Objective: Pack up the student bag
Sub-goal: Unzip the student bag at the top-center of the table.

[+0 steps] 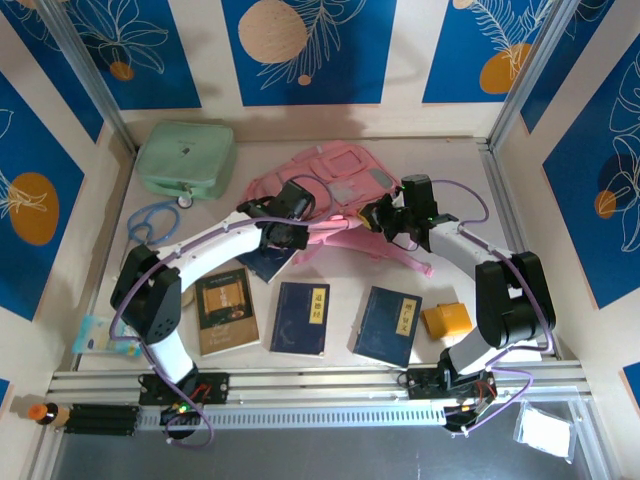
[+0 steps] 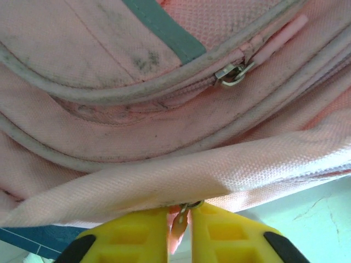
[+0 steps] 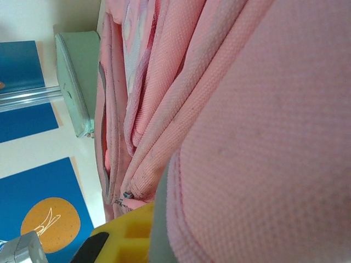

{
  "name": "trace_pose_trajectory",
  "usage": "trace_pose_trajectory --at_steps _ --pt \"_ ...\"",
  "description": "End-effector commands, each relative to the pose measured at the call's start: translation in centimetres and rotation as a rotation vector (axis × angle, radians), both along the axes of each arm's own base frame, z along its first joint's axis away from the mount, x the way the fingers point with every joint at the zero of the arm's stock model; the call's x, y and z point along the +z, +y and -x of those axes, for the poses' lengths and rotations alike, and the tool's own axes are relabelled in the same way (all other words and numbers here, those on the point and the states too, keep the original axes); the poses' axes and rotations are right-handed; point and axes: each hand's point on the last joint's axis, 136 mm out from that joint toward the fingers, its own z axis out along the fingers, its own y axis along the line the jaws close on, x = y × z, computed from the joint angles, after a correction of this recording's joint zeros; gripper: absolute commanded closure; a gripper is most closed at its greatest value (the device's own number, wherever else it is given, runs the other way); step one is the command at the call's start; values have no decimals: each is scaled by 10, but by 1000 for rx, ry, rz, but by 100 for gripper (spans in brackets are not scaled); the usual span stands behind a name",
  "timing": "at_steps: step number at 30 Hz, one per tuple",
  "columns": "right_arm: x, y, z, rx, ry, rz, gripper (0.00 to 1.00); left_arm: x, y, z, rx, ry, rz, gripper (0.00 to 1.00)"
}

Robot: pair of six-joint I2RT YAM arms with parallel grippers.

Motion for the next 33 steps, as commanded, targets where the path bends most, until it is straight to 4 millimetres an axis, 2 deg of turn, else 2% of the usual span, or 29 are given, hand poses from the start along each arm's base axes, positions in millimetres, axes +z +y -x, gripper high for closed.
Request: trace_pose_trajectory --at_steps 1,8,22,26,33 --pt "36 4 -7 27 -93 -37 100 -3 2 -6 1 -18 0 75" --pt "35 5 -8 27 -86 -44 100 -10 -3 -10 -6 -17 1 73" --pt "30 5 -13 22 -73 -42 100 -27 -2 8 -67 55 17 72" --pt "28 6 -13 22 -69 -41 100 -28 -1 8 -60 55 16 79" --pt "23 -2 -14 7 -63 -20 100 -17 12 3 -35 19 5 92"
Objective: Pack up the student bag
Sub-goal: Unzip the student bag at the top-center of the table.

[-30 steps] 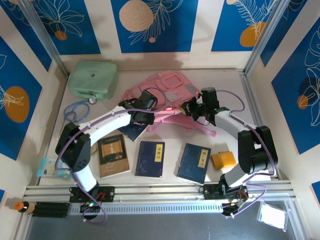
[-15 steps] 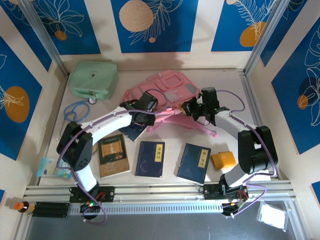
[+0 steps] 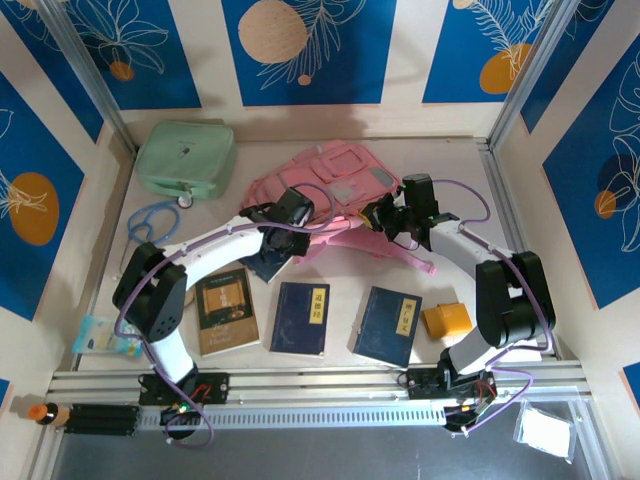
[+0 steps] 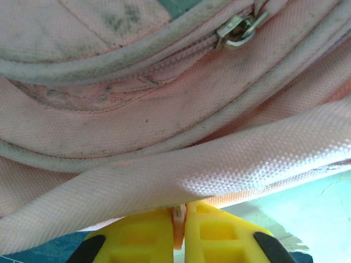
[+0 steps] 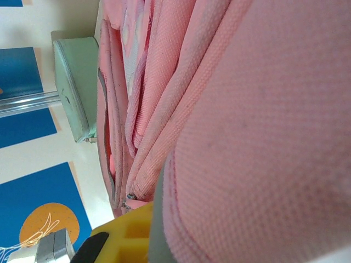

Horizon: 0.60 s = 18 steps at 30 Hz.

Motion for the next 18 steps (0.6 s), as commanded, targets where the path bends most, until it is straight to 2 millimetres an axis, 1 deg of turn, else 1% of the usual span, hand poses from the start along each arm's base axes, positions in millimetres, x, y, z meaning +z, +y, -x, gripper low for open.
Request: trace_pose_trajectory --at_steps 1,3,4,9,13,16,18 --pt "22 -1 -12 15 -68 -20 100 8 19 -4 27 -23 -9 93" --pt "18 -8 -13 2 -66 -2 100 10 24 -3 18 -13 5 100" --pt "17 -12 -14 -5 -66 7 100 10 26 0 7 -3 17 100" --pt "11 -33 -23 -22 -84 65 100 8 52 5 -4 9 -8 100" --pt "3 -52 -36 -27 -116 136 100 9 62 4 -20 3 -42 100" --pt "-5 -65 -52 -15 -154 209 99 15 54 -2 -49 -18 -16 100" --pt "-8 -69 -64 9 -166 225 96 19 41 -6 -76 -21 28 100"
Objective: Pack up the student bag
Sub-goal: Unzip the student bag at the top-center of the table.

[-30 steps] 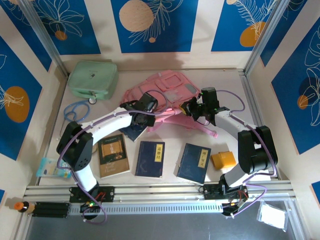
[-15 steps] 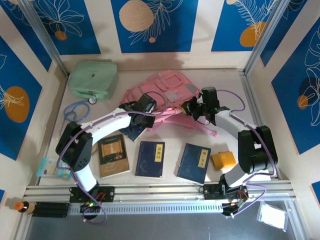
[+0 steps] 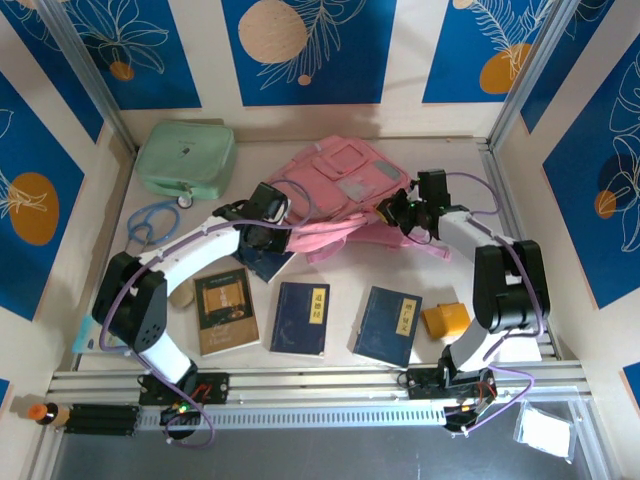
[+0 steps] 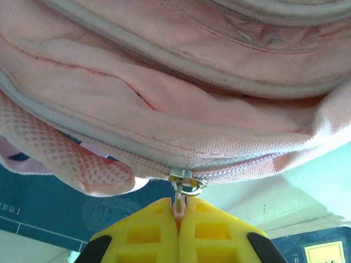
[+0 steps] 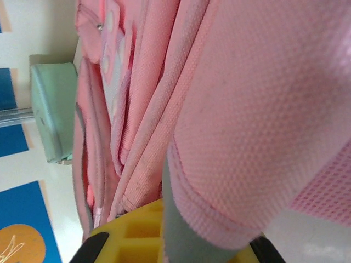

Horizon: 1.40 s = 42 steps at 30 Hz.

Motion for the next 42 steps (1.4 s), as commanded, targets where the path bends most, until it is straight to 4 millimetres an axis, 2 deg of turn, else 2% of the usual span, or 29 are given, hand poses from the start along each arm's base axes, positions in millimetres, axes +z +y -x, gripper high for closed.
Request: trace_pose_trajectory --at_steps 1,3,6,9,11,15,20,22,27,31,37,42 --pt "15 -20 -37 23 -135 87 90 11 -7 -4 -43 -4 28 100" --pt "13 -24 -44 29 -123 89 75 15 -18 -9 -61 -6 47 100" --pt "8 -43 -40 -57 -70 143 44 20 -35 -12 -88 -2 63 100" --pt "2 -67 -22 -165 23 237 33 21 -52 -9 -94 27 79 100" --pt "3 -68 -8 -177 58 241 32 20 -67 -3 -100 60 113 100" --pt "2 -50 21 -147 130 146 31 15 -96 3 -112 128 177 100" --pt "-8 -30 52 -147 219 30 31 21 -136 4 -163 165 254 100" --pt "-10 -20 59 -137 237 -22 31 21 -151 5 -186 172 281 100" --pt "-5 4 60 -92 244 -129 30 15 -180 12 -219 227 337 100" --pt "-5 18 56 -73 242 -175 29 8 -189 16 -218 269 371 100" --pt "-27 35 62 -56 328 -200 32 1 -191 17 -212 289 372 100" --pt "-37 43 65 -41 351 -192 36 -8 -188 21 -210 311 350 100"
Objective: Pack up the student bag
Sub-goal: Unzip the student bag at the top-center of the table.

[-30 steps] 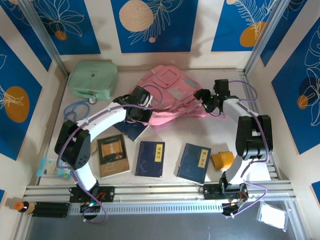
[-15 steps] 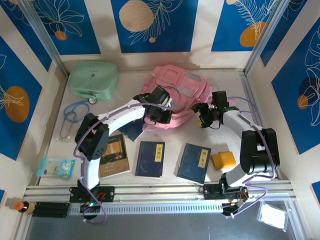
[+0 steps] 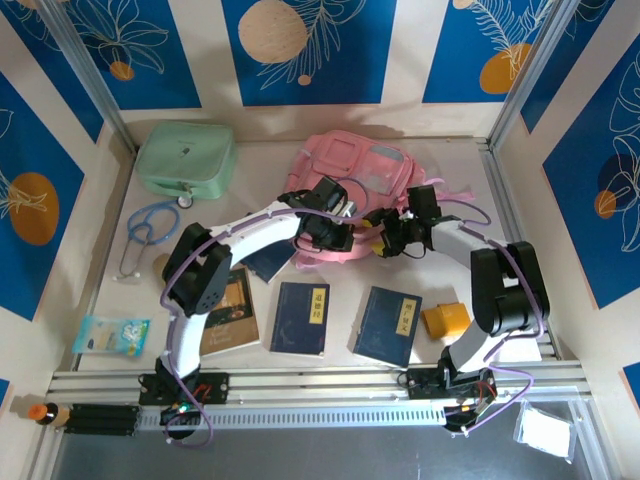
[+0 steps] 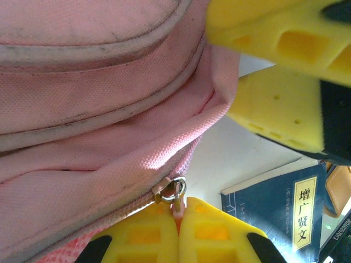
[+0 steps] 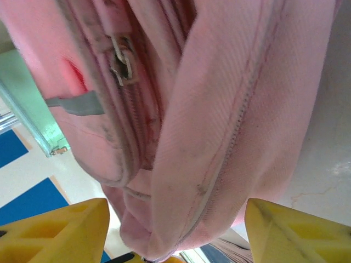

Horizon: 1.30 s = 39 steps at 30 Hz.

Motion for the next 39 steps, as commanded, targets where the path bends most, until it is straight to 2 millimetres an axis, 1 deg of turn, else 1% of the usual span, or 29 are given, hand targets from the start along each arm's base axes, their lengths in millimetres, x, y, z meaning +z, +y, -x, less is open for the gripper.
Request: trace_pose_trajectory --at_steps 1,3,7,10,11,14,16,19,24,27,30,34,37,39 --pt "-7 9 6 16 38 -30 37 4 -10 3 -21 17 30 100" --pt "-11 11 7 20 48 -25 41 2 -9 4 -21 20 19 100" --pt "-21 13 9 24 65 -18 56 0 -5 5 -17 22 4 100" --pt "-23 12 9 18 56 -10 65 -1 -4 6 -18 21 -2 100" --pt "-24 11 9 18 53 -4 66 -1 -3 6 -20 20 -6 100" --pt "-24 9 9 15 50 12 75 -1 1 5 -21 9 -23 100" --pt "-26 7 9 11 50 30 80 0 4 4 -23 -3 -41 100" --pt "-26 3 6 22 13 59 82 3 14 2 -33 -31 -88 100" --pt "-26 -12 0 3 -22 126 84 7 45 1 -54 -87 -245 100" --pt "-27 -19 -3 -3 -25 154 85 4 65 2 -62 -104 -326 100" --pt "-27 -26 -6 -9 -39 173 85 1 90 -2 -41 -122 -409 100" --pt "-23 -38 -15 -18 -80 203 85 1 123 -14 1 -157 -512 100" --pt "-19 -48 -23 -10 -120 238 86 4 134 -23 7 -191 -560 100" --pt "-14 -51 -31 17 -162 256 85 4 133 -27 3 -198 -562 100"
